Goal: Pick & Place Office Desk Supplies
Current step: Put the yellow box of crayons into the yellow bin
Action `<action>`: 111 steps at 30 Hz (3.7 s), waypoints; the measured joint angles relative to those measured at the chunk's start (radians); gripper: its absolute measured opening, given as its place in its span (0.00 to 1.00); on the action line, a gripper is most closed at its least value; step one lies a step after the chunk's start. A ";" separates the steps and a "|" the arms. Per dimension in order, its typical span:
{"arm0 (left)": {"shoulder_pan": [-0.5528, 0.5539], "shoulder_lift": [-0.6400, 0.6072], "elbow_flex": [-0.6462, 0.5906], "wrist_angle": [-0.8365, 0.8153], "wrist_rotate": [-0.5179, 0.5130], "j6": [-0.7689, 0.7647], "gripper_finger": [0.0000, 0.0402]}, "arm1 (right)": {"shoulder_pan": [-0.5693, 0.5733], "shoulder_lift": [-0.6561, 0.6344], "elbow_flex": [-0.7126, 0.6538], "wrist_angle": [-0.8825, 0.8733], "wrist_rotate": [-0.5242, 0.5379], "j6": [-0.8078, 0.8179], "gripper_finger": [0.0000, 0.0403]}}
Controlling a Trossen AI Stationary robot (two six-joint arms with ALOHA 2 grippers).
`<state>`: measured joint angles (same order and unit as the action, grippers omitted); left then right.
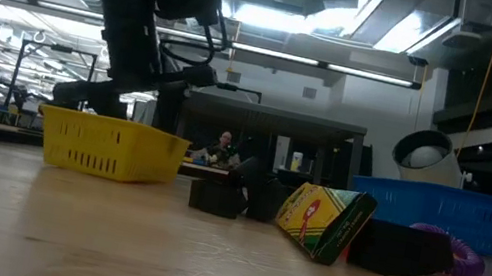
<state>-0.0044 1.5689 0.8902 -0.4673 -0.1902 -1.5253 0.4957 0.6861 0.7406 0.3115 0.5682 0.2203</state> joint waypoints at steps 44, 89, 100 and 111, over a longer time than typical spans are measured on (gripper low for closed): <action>-0.345 0.356 0.519 0.215 0.048 -0.316 0.60 | 0.000 0.000 0.000 -0.021 -0.008 -0.018 0.40; -0.303 0.408 0.668 0.313 -0.201 -0.071 0.60 | 0.000 0.000 0.000 -0.066 -0.008 0.088 0.40; -0.392 0.225 0.666 0.053 -0.476 0.137 0.59 | -0.003 0.215 0.052 -0.121 0.035 0.350 0.40; -0.530 -0.089 0.483 -0.230 -0.578 0.124 0.43 | -0.058 0.569 0.489 -0.719 0.046 0.649 0.40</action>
<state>-0.5348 1.4797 1.3734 -0.6972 -0.7686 -1.4012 0.4375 1.2549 1.2296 -0.4074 0.6146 0.8695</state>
